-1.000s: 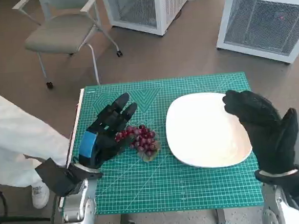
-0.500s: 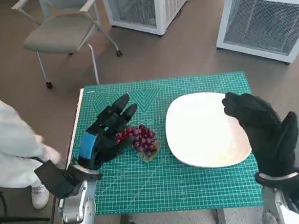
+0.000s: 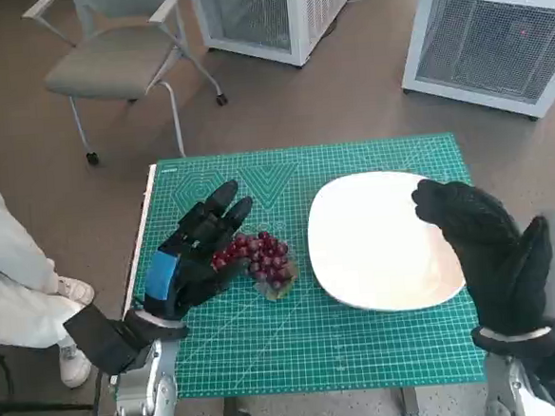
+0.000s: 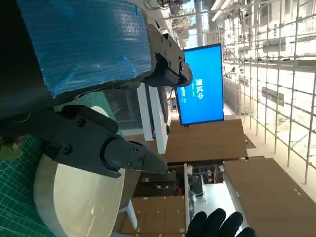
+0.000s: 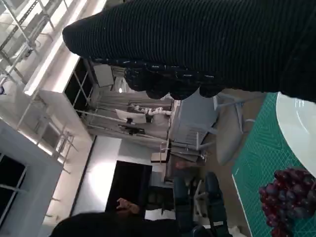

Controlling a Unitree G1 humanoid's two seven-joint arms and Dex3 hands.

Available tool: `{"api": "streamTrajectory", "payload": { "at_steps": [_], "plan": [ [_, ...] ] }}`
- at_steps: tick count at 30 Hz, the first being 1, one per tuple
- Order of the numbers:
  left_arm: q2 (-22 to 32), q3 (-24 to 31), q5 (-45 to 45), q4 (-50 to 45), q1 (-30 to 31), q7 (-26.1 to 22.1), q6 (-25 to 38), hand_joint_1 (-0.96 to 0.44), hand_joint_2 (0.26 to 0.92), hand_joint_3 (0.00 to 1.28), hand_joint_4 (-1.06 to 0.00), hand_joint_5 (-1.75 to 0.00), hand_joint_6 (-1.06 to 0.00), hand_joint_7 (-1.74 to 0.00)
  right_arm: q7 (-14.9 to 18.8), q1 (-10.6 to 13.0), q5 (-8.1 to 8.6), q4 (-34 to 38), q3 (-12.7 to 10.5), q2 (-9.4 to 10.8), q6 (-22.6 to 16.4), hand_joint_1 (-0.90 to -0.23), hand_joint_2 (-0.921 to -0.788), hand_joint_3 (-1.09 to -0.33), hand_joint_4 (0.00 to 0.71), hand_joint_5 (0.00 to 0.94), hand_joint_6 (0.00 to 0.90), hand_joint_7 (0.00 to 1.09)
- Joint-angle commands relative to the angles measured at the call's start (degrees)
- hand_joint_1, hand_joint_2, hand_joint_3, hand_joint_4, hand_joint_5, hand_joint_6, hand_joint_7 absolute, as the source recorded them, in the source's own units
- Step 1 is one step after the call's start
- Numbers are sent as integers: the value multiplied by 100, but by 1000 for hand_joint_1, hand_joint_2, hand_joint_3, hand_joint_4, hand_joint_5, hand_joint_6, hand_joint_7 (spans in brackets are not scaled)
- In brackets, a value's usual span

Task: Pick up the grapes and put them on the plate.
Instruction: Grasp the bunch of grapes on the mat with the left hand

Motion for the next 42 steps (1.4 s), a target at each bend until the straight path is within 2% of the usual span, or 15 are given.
{"api": "streamTrajectory", "payload": {
  "at_steps": [1, 12, 15, 19, 22, 27, 32, 42],
  "plan": [
    [33, -4, 50, 19, 54, 6, -125, -497, 921, 92, -402, 0, -470, 0, 14, 105, -25, 75, 7, 1, 3, -455, -921, -653, 418, 639, 157, 960],
    [137, -51, 293, -83, 74, 91, -244, -511, 921, 102, -398, 0, -467, 0, -15, 116, -58, 73, 9, 0, -8, -456, -921, -653, 413, 645, 149, 969],
    [483, -168, 1148, -134, 68, 422, -566, -534, 921, 91, -369, 0, -434, 0, -15, 125, -65, 66, 4, -10, -10, -456, -921, -653, 412, 647, 148, 971],
    [1226, -424, 3160, -602, 153, 1207, -751, -551, 914, 55, -258, 1, -329, 0, -2, 133, -57, 63, -15, -36, -7, -457, -921, -653, 411, 649, 147, 973],
    [1582, -600, 4325, -1336, 305, 1373, -188, -529, 872, 25, -137, 1, -224, 0, 5, 133, -39, 60, -30, -55, 12, -458, -921, -653, 410, 650, 147, 974],
    [1677, -892, 5392, -2339, 428, 878, 1132, -415, 761, 5, -23, 1, -122, -1, 16, 122, -6, 61, -49, -70, 35, -458, -921, -653, 408, 652, 145, 976],
    [1531, -1130, 5653, -2636, 392, 494, 1857, -356, 713, 1, -3, 1, -113, -6, 46, 107, 17, 107, -62, -70, 9, -459, -921, -654, 407, 655, 143, 979],
    [1429, -1591, 5895, -2854, 258, 156, 2820, -304, 703, 1, 1, 1, -158, -22, 68, 93, 26, 138, -62, -55, -25, -460, -921, -654, 404, 661, 141, 983]
  ]
}}
